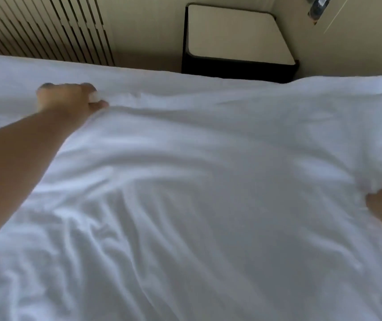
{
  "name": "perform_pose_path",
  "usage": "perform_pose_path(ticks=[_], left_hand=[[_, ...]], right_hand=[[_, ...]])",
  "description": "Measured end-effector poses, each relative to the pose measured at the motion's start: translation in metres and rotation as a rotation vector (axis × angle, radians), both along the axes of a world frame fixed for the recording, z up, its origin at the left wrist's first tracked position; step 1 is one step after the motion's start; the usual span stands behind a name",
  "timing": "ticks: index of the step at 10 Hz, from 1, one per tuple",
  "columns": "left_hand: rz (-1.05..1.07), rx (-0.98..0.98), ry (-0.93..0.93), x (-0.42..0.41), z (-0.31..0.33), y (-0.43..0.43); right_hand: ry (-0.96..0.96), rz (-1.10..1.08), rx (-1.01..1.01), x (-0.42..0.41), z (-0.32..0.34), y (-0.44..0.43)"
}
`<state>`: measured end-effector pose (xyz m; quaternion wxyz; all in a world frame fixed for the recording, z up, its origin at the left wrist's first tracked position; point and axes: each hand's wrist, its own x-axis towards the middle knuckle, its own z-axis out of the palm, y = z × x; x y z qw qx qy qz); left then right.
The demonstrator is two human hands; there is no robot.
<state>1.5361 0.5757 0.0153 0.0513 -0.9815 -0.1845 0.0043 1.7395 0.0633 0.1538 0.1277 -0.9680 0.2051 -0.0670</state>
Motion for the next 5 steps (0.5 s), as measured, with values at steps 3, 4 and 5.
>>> perform_pose_path(ticks=[3,4,5], left_hand=[[-0.262,-0.377,-0.304,-0.127,-0.076,-0.107],[-0.515,-0.480,-0.172,-0.209,-0.086,-0.141],[-0.782,-0.457,0.022,-0.267,-0.109,-0.182]], right_hand=[[0.322,0.068,-0.097,-0.308,-0.190,0.003],[0.331,0.006,-0.116,-0.352,-0.185,-0.010],[0.253,-0.151,-0.031,-0.392,-0.170,-0.024]])
